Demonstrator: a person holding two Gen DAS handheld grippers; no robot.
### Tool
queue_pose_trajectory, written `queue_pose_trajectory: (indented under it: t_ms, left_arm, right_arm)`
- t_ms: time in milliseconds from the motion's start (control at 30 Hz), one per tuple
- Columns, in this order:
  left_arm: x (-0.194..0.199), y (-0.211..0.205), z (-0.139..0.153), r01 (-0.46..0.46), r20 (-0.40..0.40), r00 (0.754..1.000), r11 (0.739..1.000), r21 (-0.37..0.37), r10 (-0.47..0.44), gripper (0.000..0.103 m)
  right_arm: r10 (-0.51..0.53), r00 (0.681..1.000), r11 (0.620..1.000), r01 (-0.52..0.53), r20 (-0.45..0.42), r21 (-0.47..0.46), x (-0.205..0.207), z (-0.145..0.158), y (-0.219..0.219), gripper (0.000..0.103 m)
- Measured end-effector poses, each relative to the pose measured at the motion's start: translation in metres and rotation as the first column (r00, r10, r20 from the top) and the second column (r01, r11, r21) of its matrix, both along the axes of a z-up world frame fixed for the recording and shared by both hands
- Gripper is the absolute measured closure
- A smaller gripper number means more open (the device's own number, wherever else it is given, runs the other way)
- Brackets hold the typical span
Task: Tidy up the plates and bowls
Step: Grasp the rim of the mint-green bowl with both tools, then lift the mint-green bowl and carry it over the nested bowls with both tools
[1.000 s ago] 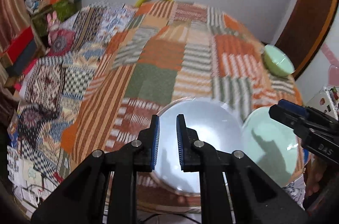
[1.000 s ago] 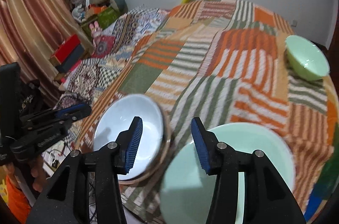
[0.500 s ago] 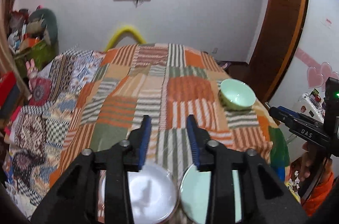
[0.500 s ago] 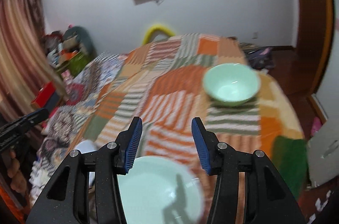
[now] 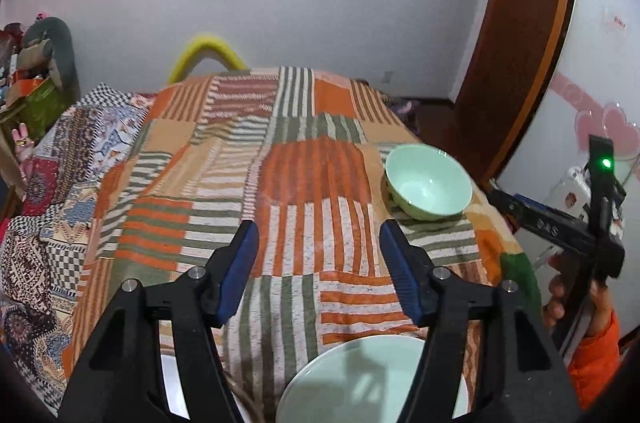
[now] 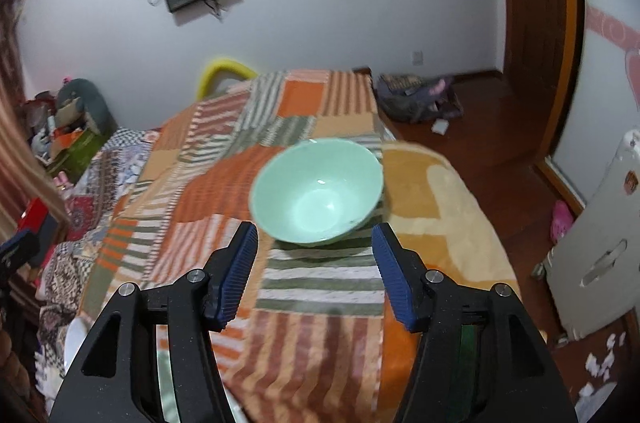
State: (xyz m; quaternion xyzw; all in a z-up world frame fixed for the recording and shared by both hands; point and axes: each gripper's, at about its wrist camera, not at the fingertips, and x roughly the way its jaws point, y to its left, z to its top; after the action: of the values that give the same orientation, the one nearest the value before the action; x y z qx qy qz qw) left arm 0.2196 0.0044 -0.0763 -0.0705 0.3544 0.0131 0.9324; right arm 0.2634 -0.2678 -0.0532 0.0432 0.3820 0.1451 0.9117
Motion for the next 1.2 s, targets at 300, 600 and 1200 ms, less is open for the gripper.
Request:
queue_pose_trajectory:
  t_ms: [300, 600, 1200]
  left_arm:
    - [0.036, -0.002, -0.04, 0.021, -0.092, 0.996, 1.0, -0.021, -0.023, 0.041]
    - [0.058, -0.011, -0.063, 0.049, -0.137, 0.989, 0.999, -0.012, -0.05, 0.041]
    - [0.097, -0.035, -0.114, 0.079, -0.271, 0.957, 0.993, -0.086, -0.099, 0.061]
  right_arm:
    - [-0.048, 0.986, 0.999, 0.049, -0.159, 0.003, 0.059, -0.046, -0.006, 0.05]
    - [-0.03, 0.977, 0.999, 0.034, -0.211, 0.011, 0.064, -0.063, -0.007, 0.077]
    - [0.225, 0.951, 0.974, -0.224, -0.213, 0.026, 0.004, -0.059, 0.011, 0.08]
